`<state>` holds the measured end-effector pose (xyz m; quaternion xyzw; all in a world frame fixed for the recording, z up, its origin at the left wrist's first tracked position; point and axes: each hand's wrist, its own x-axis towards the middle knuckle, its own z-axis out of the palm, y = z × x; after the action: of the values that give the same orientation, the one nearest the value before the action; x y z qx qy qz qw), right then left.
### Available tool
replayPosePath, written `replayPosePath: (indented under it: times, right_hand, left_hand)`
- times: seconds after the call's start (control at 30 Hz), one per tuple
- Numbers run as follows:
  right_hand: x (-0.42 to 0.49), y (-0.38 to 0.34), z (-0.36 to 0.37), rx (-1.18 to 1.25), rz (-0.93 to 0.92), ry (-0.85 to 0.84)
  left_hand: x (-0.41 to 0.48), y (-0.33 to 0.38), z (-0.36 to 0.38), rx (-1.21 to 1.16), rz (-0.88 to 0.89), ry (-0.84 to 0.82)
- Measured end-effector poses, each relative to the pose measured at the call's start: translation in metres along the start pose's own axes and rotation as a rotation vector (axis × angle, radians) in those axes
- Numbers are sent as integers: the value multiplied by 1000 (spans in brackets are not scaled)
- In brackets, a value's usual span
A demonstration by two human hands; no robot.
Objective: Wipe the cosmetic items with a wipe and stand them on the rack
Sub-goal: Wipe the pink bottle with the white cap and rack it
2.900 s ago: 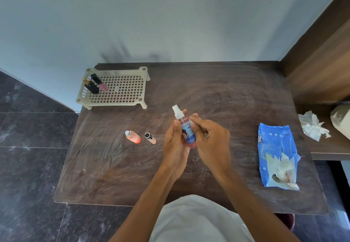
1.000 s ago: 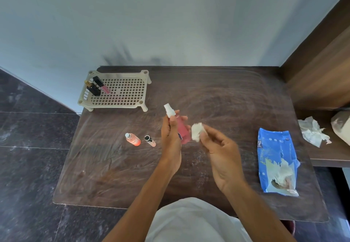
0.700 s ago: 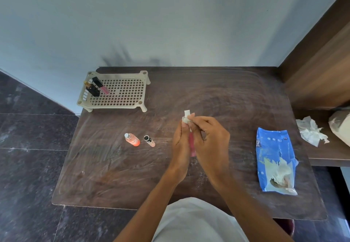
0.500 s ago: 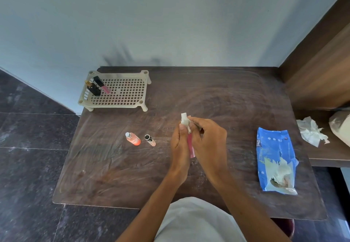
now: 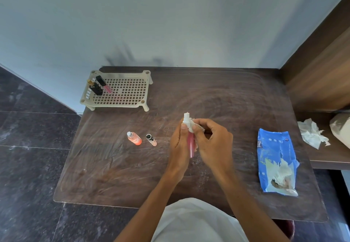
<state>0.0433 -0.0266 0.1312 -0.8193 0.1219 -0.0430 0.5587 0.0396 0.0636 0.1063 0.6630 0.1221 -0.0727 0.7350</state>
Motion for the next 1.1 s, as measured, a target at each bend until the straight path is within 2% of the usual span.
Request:
replayPosePath:
  times: [0.13,0.2,0.33,0.4,0.63,0.83,0.97,1.1]
  right_hand:
    - [-11,-4,5,22,-33,-24]
    - [-17,-5,8,10,-78,40]
    - [-18,0,2,207,87,192]
    - [-14,4,-4,210,111,213]
    - [-15,8,-5,20,-89,139]
    - [-8,7,-7,-261,-423,63]
    - [3,-8,-8,-281,-310,15]
    - [29,-5,-13,-685,-463,-43]
  left_hand:
    - [0,-2,-4,-18,-47,6]
    - [-1,-1,-5,-4,-72,-18]
    - [0,5,-11,55,-69,-131]
    - [1,3,-14,64,-76,-186]
    - [3,3,-9,236,19,-262]
    - [7,0,-11,487,187,-227]
    - [8,-2,-10,713,367,-183]
    - [11,-4,-13,973,494,-161]
